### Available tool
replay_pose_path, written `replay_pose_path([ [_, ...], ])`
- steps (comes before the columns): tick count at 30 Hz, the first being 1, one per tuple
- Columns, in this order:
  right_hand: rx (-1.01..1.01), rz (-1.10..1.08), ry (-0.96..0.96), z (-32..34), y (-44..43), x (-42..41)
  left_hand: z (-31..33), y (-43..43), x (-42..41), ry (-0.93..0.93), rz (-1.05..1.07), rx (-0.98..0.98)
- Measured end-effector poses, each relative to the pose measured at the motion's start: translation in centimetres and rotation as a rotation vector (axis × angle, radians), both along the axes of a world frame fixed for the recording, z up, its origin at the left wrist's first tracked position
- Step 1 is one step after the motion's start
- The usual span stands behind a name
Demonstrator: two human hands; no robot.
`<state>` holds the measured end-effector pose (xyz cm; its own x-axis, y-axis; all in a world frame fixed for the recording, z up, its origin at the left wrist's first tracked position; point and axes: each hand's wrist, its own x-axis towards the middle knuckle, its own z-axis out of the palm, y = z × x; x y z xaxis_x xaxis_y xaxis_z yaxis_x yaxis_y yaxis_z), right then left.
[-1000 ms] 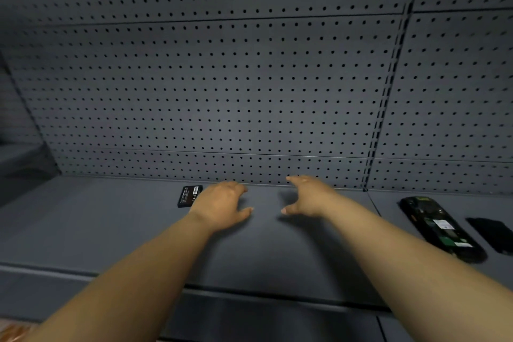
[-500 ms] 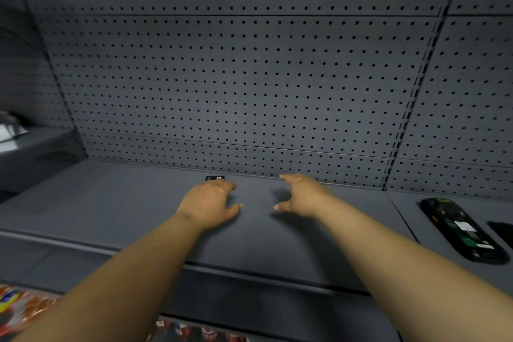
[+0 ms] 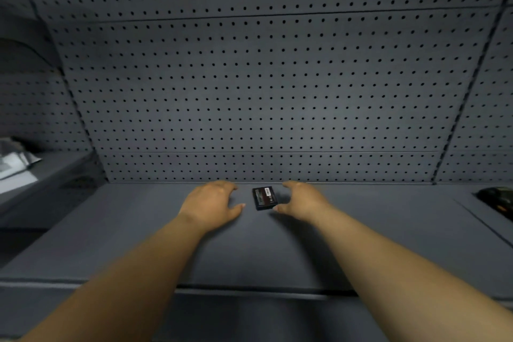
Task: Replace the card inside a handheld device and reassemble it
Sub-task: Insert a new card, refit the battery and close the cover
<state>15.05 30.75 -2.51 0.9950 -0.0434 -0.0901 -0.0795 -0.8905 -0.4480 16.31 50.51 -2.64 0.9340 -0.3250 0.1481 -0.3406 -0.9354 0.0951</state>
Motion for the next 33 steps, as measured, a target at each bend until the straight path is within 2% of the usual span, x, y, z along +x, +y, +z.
replay_pose_path([
  [11,0.033,-0.255,0.009,-2.7,4.9,0.8,-1.3,4.9,1.8,0.029,-0.076,0.002],
  [20,-0.043,-0.336,-0.010,-2.8,6.7,1.9,-1.6,6.0,2.5,0.041,-0.075,-0.007],
  [33,-0.102,-0.332,0.001,-3.0,6.9,2.5,-1.5,3.8,3.1,0.026,-0.097,-0.032],
])
